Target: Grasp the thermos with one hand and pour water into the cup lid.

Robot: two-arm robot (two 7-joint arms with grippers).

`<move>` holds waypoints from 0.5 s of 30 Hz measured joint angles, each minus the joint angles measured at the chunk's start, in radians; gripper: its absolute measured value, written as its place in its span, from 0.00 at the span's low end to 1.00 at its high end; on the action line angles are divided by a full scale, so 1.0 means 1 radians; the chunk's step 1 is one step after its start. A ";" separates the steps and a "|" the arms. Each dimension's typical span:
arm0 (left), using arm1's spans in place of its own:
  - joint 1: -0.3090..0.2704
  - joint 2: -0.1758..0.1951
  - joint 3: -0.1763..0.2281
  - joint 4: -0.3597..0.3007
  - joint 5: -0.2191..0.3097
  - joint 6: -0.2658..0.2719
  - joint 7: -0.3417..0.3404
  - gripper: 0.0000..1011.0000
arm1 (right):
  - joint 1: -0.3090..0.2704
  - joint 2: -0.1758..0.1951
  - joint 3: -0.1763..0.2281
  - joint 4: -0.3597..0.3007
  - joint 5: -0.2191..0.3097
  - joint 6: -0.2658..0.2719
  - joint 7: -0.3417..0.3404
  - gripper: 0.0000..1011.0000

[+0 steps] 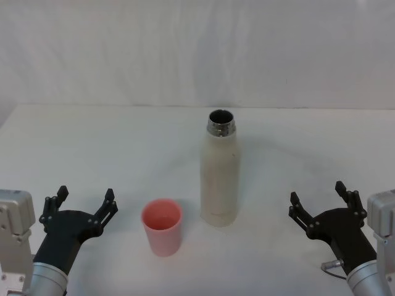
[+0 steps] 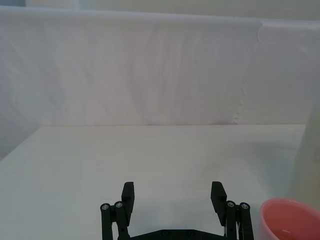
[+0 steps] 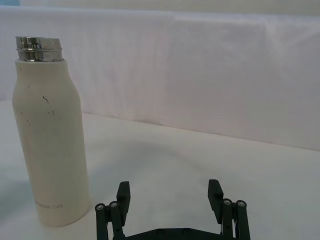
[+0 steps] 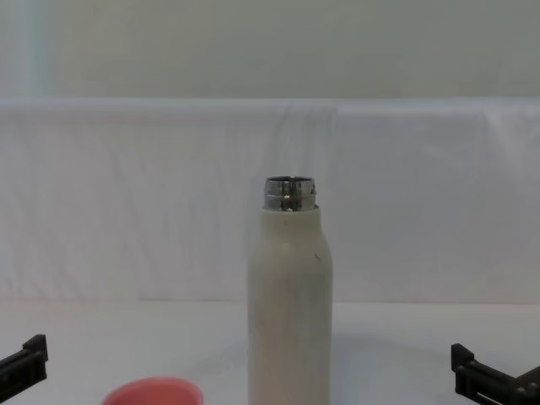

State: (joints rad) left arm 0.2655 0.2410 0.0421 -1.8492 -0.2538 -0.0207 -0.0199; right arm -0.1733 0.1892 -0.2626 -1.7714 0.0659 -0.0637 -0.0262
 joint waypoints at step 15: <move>0.000 0.000 0.000 0.000 0.000 0.000 0.000 0.99 | 0.000 0.000 0.000 0.000 0.000 0.000 0.000 0.99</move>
State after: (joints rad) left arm 0.2655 0.2410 0.0421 -1.8492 -0.2538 -0.0208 -0.0199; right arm -0.1733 0.1892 -0.2626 -1.7714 0.0658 -0.0636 -0.0262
